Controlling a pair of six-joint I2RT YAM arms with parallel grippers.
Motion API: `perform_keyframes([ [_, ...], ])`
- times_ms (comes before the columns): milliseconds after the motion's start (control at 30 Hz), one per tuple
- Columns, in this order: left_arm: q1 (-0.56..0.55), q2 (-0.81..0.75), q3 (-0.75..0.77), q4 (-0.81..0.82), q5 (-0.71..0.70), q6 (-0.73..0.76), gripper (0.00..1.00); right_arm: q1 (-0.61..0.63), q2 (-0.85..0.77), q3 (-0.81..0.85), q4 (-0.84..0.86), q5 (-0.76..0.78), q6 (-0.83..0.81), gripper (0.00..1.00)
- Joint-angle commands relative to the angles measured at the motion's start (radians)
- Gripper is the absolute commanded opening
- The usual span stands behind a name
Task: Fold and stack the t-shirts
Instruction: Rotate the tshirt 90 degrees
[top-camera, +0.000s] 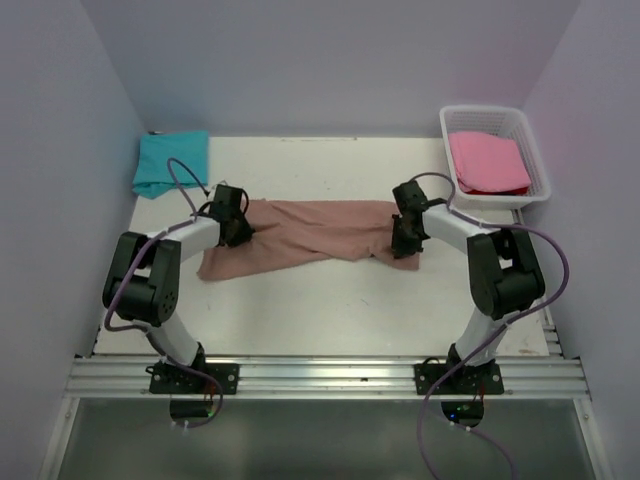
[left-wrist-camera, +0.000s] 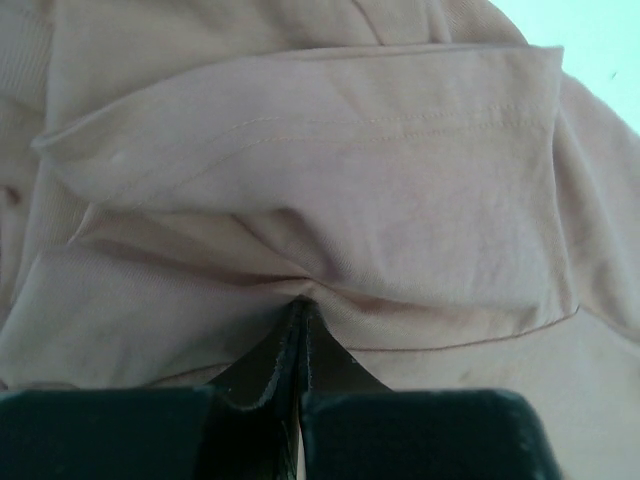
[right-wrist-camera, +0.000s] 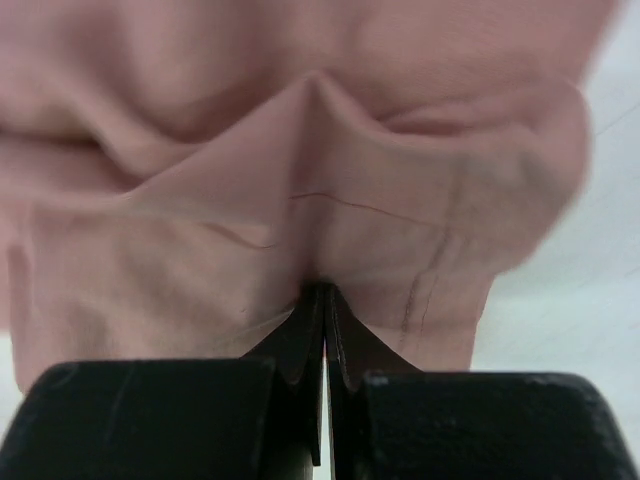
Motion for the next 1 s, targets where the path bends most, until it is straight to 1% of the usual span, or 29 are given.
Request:
perform_keyframes([
  [0, 0.034, 0.091, 0.130, 0.067, 0.030, 0.065, 0.00, 0.092, -0.054, -0.129, -0.148, -0.147, 0.008, 0.00],
  [33, 0.037, 0.129, 0.190, 0.064, 0.040, 0.071, 0.00, 0.105, -0.082, -0.150, -0.147, -0.176, 0.022, 0.00],
  [100, 0.043, 0.187, 0.250, 0.061, 0.071, 0.105, 0.00, 0.146, -0.154, -0.208, -0.148, -0.196, 0.043, 0.00],
  [133, 0.045, 0.207, 0.317, 0.049, 0.088, 0.114, 0.00, 0.158, -0.177, -0.228, -0.150, -0.212, 0.048, 0.00],
  [200, 0.051, 0.270, 0.378, 0.034, 0.119, 0.162, 0.00, 0.203, -0.252, -0.294, -0.160, -0.221, 0.073, 0.00],
  [233, 0.054, 0.291, 0.449, 0.017, 0.145, 0.172, 0.00, 0.217, -0.277, -0.316, -0.165, -0.229, 0.080, 0.00],
  [300, 0.065, 0.353, 0.503, -0.008, 0.171, 0.195, 0.00, 0.257, -0.356, -0.382, -0.173, -0.249, 0.117, 0.00],
  [333, 0.070, 0.370, 0.541, -0.008, 0.215, 0.200, 0.00, 0.272, -0.386, -0.400, -0.173, -0.258, 0.129, 0.00],
  [400, 0.080, 0.413, 0.566, 0.018, 0.255, 0.202, 0.00, 0.313, -0.435, -0.451, -0.174, -0.288, 0.171, 0.00],
  [433, 0.082, 0.427, 0.580, 0.037, 0.308, 0.202, 0.00, 0.326, -0.482, -0.466, -0.168, -0.308, 0.183, 0.00],
  [533, 0.083, 0.496, 0.636, 0.061, 0.399, 0.188, 0.00, 0.390, -0.541, -0.503, -0.150, -0.364, 0.234, 0.00],
  [600, 0.083, 0.546, 0.667, 0.061, 0.441, 0.167, 0.00, 0.431, -0.556, -0.512, -0.147, -0.362, 0.260, 0.00],
  [800, 0.079, 0.608, 0.715, 0.126, 0.521, 0.142, 0.00, 0.494, -0.559, -0.505, -0.123, -0.370, 0.289, 0.00],
  [833, 0.079, 0.608, 0.719, 0.136, 0.550, 0.145, 0.00, 0.501, -0.564, -0.493, -0.136, -0.339, 0.284, 0.00],
  [900, 0.079, 0.586, 0.706, 0.219, 0.590, 0.157, 0.00, 0.524, -0.602, -0.450, -0.165, -0.310, 0.274, 0.00],
  [933, 0.079, 0.580, 0.699, 0.259, 0.650, 0.163, 0.00, 0.525, -0.619, -0.422, -0.162, -0.311, 0.271, 0.00],
  [967, 0.079, 0.574, 0.696, 0.323, 0.681, 0.177, 0.00, 0.525, -0.637, -0.410, -0.142, -0.318, 0.271, 0.00],
])
